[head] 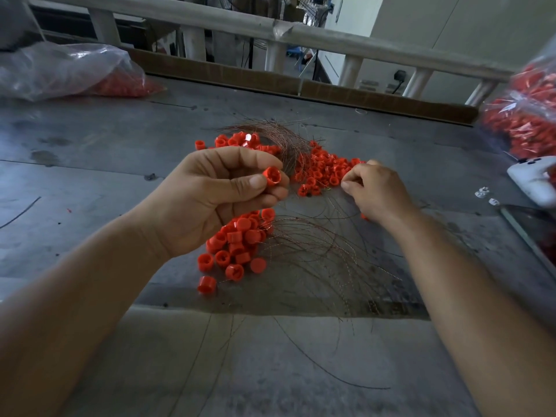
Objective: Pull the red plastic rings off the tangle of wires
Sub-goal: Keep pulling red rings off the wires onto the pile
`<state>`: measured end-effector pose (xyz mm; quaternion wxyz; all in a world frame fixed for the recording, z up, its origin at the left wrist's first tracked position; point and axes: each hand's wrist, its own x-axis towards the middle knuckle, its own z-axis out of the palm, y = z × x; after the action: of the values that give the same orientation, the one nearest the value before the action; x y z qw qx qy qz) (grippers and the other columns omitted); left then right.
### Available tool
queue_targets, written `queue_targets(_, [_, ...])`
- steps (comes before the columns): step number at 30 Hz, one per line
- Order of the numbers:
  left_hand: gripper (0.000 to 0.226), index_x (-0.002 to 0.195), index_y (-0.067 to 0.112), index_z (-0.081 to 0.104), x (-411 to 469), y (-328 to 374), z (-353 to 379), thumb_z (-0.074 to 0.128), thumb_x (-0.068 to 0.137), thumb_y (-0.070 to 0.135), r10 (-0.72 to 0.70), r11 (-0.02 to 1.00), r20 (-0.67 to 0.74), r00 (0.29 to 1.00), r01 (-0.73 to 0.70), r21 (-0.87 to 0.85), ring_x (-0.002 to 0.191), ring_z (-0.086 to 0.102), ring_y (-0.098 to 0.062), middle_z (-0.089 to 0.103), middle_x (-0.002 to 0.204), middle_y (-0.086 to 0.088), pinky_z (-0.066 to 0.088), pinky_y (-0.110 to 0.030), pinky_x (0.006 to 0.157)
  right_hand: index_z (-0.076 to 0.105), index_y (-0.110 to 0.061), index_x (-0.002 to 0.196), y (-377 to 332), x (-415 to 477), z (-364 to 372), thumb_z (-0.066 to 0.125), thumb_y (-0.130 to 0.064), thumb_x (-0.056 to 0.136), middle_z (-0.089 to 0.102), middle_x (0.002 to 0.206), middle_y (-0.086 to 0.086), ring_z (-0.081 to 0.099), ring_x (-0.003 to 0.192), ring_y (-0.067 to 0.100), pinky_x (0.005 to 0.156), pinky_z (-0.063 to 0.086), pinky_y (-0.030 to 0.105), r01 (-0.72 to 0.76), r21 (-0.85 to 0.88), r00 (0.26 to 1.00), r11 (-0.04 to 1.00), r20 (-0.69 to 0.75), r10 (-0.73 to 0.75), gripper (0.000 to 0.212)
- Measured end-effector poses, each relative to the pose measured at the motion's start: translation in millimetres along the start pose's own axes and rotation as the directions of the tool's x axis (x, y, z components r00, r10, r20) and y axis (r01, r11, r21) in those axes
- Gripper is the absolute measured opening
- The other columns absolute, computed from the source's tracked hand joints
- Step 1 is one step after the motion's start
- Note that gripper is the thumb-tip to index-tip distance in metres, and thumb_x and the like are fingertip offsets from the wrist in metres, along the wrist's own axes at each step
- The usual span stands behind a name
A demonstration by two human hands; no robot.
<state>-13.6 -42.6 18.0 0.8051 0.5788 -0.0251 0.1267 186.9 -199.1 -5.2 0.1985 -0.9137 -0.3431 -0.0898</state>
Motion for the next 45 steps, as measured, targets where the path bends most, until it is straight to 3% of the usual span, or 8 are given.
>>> queue_targets(3, [0.02,0.082,0.009,0.074,0.8,0.4,-0.3,0.065,0.064,0.009,-0.003,1.0,-0.015,1.0,0.003,-0.001,0.075,0.07,-0.015,0.071,0.079,-0.007,0.054,-0.017,0.065,0.065,-0.004,0.09,-4.6,0.8,-10.6,0.047,-0.016,0.094,0.062,0.078,0.003,0.061,0.075,0.019,0.066,0.045,0.025,-0.055,0.228,0.993,0.972,-0.09,0.077,0.022])
queue_targets(7, [0.024,0.079,0.01,0.074,0.9,0.4,0.7,0.054,0.07,0.0,0.0,1.0,-0.04,0.999,0.001,0.016,0.073,0.069,-0.014,0.071,0.076,-0.006,0.054,-0.017,0.064,0.061,-0.014,0.086,-29.1,-12.6,-34.8,0.043,-0.008,0.096,0.061,0.063,-0.004,0.06,0.053,0.003,0.049,0.048,0.015,-0.081,0.769,0.99,0.634,-0.012,0.141,0.021])
queue_targets(11, [0.025,0.078,0.009,0.074,1.0,1.7,2.1,0.053,0.071,-0.002,-0.009,1.0,-0.05,0.999,0.01,0.017,0.072,0.069,-0.014,0.071,0.075,-0.007,0.054,-0.017,0.064,0.061,-0.016,0.084,-57.8,-30.8,-42.7,0.043,-0.003,0.093,0.065,0.061,-0.004,0.063,0.057,0.007,0.051,0.049,0.017,-0.179,0.924,0.977,0.337,0.206,-0.048,0.024])
queue_targets(15, [0.023,0.078,0.008,0.074,0.0,1.7,1.6,0.054,0.071,-0.002,-0.02,1.0,-0.064,0.998,0.02,0.006,0.072,0.07,-0.015,0.07,0.075,-0.009,0.054,-0.018,0.063,0.056,-0.01,0.084,-73.1,-39.3,-41.7,0.045,-0.003,0.091,0.068,0.064,0.001,0.066,0.059,0.012,0.05,0.051,0.019,-0.313,0.927,0.924,0.208,0.348,-0.161,0.015])
queue_targets(22, [0.023,0.079,0.009,0.074,0.9,0.5,1.9,0.055,0.07,-0.001,-0.019,0.999,-0.072,0.997,0.021,0.037,0.072,0.07,-0.015,0.071,0.076,-0.008,0.054,-0.017,0.063,0.06,-0.013,0.079,-70.8,-39.5,-39.1,0.051,-0.014,0.084,0.063,0.058,-0.005,0.058,0.053,0.006,0.046,0.046,0.016,-0.293,0.91,0.921,0.293,0.351,-0.169,0.009])
queue_targets(33, [0.022,0.079,0.009,0.074,0.9,1.0,3.7,0.058,0.067,0.001,-0.014,0.997,-0.086,0.996,0.021,0.074,0.072,0.07,-0.015,0.072,0.077,-0.009,0.054,-0.017,0.062,0.06,-0.008,0.082,-75.2,-42.8,-35.0,0.059,-0.018,0.067,0.064,0.059,0.0,0.059,0.052,0.007,0.047,0.049,0.017,-0.353,0.924,0.899,0.148,0.378,-0.22,0.018])
queue_targets(41, [0.023,0.079,0.012,0.071,0.8,-1.5,9.5,0.06,0.061,0.004,0.026,0.983,-0.156,0.987,0.002,0.182,0.071,0.07,-0.015,0.073,0.075,-0.007,0.054,-0.017,0.063,0.063,-0.024,0.084,-82.6,-51.7,-29.3,0.066,-0.02,0.07,0.063,0.075,-0.006,0.061,0.067,0.004,0.064,0.052,0.019,0.206,0.813,0.953,0.544,-0.041,-0.299,0.015])
queue_targets(45, [0.024,0.084,0.01,0.066,1.5,-2.6,9.5,0.059,0.062,0.005,0.041,0.974,-0.185,0.982,0.001,0.226,0.068,0.069,-0.014,0.072,0.071,-0.004,0.054,-0.017,0.062,0.062,-0.023,0.085,-84.2,-53.3,-23.8,0.071,-0.009,0.071,0.064,0.078,-0.006,0.064,0.073,0.006,0.069,0.053,0.021,0.272,0.774,0.946,0.571,-0.108,-0.305,0.022])
